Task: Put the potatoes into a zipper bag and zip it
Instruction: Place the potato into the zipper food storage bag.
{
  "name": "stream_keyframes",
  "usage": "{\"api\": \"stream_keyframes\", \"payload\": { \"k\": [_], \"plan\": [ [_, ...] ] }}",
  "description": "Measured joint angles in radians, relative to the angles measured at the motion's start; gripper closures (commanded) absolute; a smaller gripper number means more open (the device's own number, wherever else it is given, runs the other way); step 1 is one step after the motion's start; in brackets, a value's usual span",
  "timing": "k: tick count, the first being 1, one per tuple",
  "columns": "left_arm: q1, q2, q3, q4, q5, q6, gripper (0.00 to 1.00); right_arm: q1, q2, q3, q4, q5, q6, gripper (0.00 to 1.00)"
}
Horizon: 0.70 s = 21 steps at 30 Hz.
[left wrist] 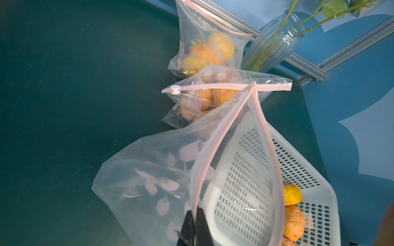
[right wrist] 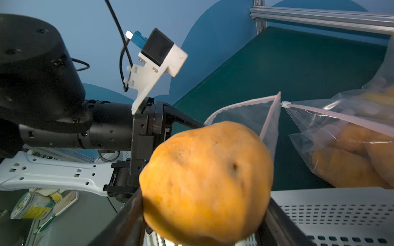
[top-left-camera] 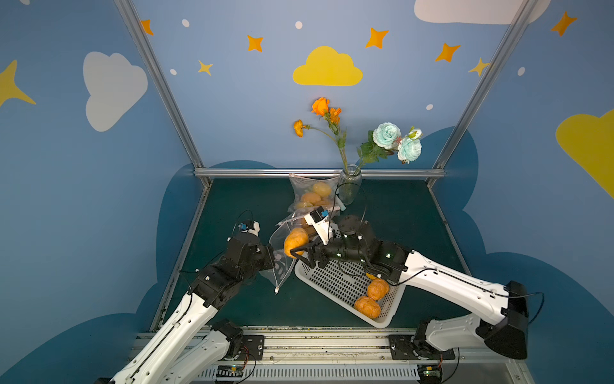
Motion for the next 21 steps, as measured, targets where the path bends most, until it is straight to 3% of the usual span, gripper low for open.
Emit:
{"api": "stream_keyframes", "payload": {
  "k": [13, 16, 19, 21],
  "plan": [
    [0.000, -0.003, -0.001, 0.006, -0.011, 0.002, 0.97, 0.008, 0.221, 0.084, -0.051, 0.040, -0.044, 0.64],
    [0.000, -0.023, -0.004, 0.006, -0.022, 0.001, 0.97, 0.005, 0.239, 0.084, -0.057, 0.060, -0.053, 0.58],
    [0.000, -0.038, -0.017, 0.010, -0.037, -0.001, 0.97, 0.002, 0.259, 0.101, -0.095, 0.082, -0.093, 0.38],
    [0.000, -0.040, -0.029, 0.014, -0.048, -0.002, 0.97, -0.001, 0.271, 0.119, -0.124, 0.107, -0.134, 0.33]
  ]
}}
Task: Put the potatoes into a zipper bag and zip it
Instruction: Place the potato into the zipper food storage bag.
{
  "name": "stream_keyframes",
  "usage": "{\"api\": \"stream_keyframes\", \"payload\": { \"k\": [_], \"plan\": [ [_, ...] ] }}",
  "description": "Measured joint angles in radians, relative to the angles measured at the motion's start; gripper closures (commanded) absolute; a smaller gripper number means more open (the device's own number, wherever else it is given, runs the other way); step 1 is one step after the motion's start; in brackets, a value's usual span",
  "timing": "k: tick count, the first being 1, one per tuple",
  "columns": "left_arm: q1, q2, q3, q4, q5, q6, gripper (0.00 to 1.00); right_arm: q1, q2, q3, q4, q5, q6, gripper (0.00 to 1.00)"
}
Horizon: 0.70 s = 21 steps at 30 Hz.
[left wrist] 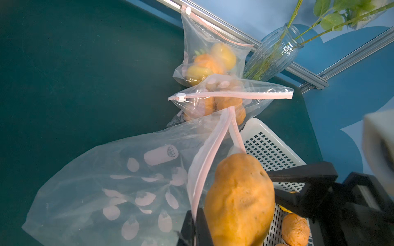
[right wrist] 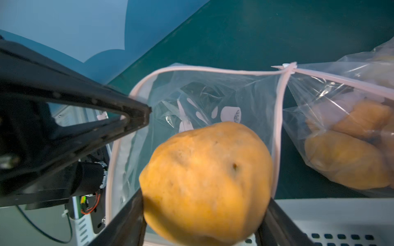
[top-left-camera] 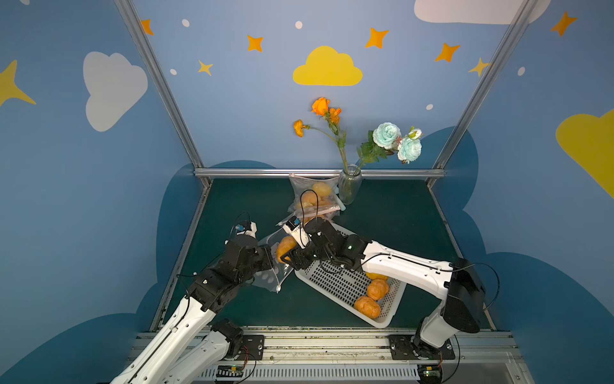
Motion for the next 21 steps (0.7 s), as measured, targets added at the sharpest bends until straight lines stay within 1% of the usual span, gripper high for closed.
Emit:
{"api": "stream_keyframes", "payload": {
  "k": [3, 4, 8, 11, 14, 17, 21],
  "plan": [
    [0.000, 0.007, -0.007, 0.005, -0.005, 0.000, 0.97, -0.015, 0.008, 0.019, -0.027, -0.003, -0.068, 0.32],
    [0.000, 0.011, -0.007, 0.013, -0.004, 0.001, 0.97, -0.020, 0.015, 0.027, -0.034, -0.007, -0.085, 0.30],
    [0.000, 0.049, 0.002, 0.045, -0.002, 0.002, 0.97, -0.047, 0.082, 0.101, -0.070, -0.041, -0.140, 0.17],
    [0.000, 0.107, 0.029, 0.060, 0.000, 0.003, 0.97, -0.077, 0.128, 0.156, -0.117, -0.094, -0.176, 0.12],
    [0.000, 0.166, 0.068, 0.077, 0.001, 0.006, 0.97, -0.119, 0.137, 0.180, -0.143, -0.132, -0.197, 0.09],
    [0.000, 0.211, 0.105, 0.093, -0.005, 0.013, 0.97, -0.154, 0.135, 0.194, -0.122, -0.164, -0.214, 0.07],
    [0.000, 0.251, 0.158, 0.097, -0.024, 0.032, 0.97, -0.185, 0.133, 0.194, -0.102, -0.209, -0.235, 0.07]
  ]
}}
